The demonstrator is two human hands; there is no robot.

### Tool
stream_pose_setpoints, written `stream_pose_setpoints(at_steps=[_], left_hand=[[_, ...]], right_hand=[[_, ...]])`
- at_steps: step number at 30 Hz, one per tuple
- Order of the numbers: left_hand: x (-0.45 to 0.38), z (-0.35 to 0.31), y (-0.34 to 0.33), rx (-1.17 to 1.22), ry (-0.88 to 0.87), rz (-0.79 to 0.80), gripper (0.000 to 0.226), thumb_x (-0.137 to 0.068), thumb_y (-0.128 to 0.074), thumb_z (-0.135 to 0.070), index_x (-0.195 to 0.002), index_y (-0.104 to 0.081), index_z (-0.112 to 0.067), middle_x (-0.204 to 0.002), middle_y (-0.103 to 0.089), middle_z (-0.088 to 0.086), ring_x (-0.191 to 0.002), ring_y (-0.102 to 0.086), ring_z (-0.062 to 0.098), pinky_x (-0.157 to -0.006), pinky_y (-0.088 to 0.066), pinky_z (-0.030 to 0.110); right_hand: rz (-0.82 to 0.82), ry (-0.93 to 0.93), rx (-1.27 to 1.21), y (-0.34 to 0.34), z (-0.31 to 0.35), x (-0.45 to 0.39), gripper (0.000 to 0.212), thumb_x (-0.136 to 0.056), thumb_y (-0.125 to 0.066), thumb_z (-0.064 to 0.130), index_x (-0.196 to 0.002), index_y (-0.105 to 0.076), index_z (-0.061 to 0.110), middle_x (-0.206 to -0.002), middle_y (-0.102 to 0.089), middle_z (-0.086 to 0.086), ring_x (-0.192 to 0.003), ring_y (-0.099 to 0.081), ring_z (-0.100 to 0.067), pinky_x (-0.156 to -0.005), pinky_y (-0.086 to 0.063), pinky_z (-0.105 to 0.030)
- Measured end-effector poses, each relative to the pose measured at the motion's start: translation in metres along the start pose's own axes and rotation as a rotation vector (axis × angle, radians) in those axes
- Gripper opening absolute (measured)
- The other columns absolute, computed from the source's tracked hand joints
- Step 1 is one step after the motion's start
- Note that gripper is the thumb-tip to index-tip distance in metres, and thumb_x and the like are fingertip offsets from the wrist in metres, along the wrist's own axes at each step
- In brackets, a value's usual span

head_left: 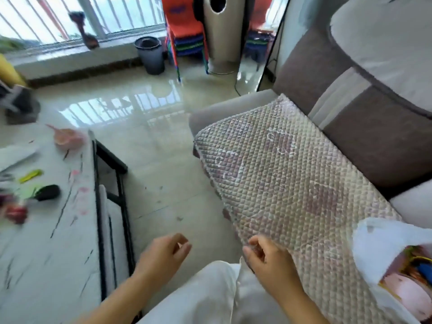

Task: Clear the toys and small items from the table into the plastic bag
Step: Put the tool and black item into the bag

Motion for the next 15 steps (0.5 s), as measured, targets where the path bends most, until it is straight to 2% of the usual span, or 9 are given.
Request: stream_pose_setpoints(at_steps=[3, 5, 7, 10, 15], left_hand=[[0.020, 0.070, 0.044, 0.134, 0.104, -0.097, 0.014, -0.090, -0.054, -0.040, -0.081, -0.059, -0.031, -0.066, -0.056, -0.013, -0.063, -0.053, 0.003, -0.056, -0.039, 0.022], [0.033, 0.108, 0.064, 0.212, 0.154, -0.155, 0.015, -0.090, -0.056, -0.036, -0.077, -0.059, -0.028, -0.065, -0.058, -0.011, -0.062, -0.054, 0.005, -0.061, -0.043, 0.025], [0.048, 0.148, 0.081, 0.283, 0.239, -0.212, 0.015, -0.090, -0.056, -0.035, -0.077, -0.061, -0.029, -0.069, -0.062, -0.010, -0.065, -0.057, 0.006, -0.064, -0.046, 0.027], [0.066, 0.199, 0.097, 0.378, 0.352, -0.306, 0.014, -0.089, -0.056, -0.033, -0.077, -0.062, -0.030, -0.066, -0.063, -0.011, -0.063, -0.057, 0.005, -0.063, -0.045, 0.025], [0.077, 0.261, 0.116, 0.520, 0.526, -0.414, 0.014, -0.088, -0.057, -0.036, -0.078, -0.063, -0.030, -0.065, -0.061, -0.010, -0.063, -0.055, 0.006, -0.062, -0.044, 0.025]], right_hand=[[0.097, 0.089, 0.023, -0.054, 0.063, -0.013, 0.013, -0.086, -0.059, 0.032, -0.092, -0.061, 0.021, -0.078, -0.061, 0.005, -0.073, -0.055, -0.009, -0.068, -0.040, -0.022], [0.167, 0.160, 0.042, -0.085, 0.099, -0.019, 0.015, -0.087, -0.059, 0.033, -0.094, -0.061, 0.020, -0.077, -0.060, 0.007, -0.071, -0.053, -0.008, -0.065, -0.039, -0.020], [0.235, 0.226, 0.056, -0.114, 0.136, -0.026, 0.016, -0.086, -0.059, 0.034, -0.096, -0.061, 0.021, -0.075, -0.057, 0.009, -0.070, -0.052, -0.007, -0.065, -0.037, -0.019], [0.328, 0.303, 0.070, -0.152, 0.178, -0.042, 0.018, -0.086, -0.059, 0.034, -0.099, -0.061, 0.022, -0.069, -0.052, 0.011, -0.072, -0.051, -0.005, -0.066, -0.036, -0.018], [0.465, 0.442, 0.109, -0.210, 0.246, -0.080, 0.018, -0.085, -0.060, 0.036, -0.098, -0.061, 0.024, -0.060, -0.045, 0.015, -0.063, -0.044, -0.001, -0.062, -0.034, -0.018]])
Point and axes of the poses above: each hand's wrist, its own x-axis away from the middle knuckle, its own y-axis out of the back of the hand, z = x × y, the point moved 10 cm from there along -x, towards the middle knuckle
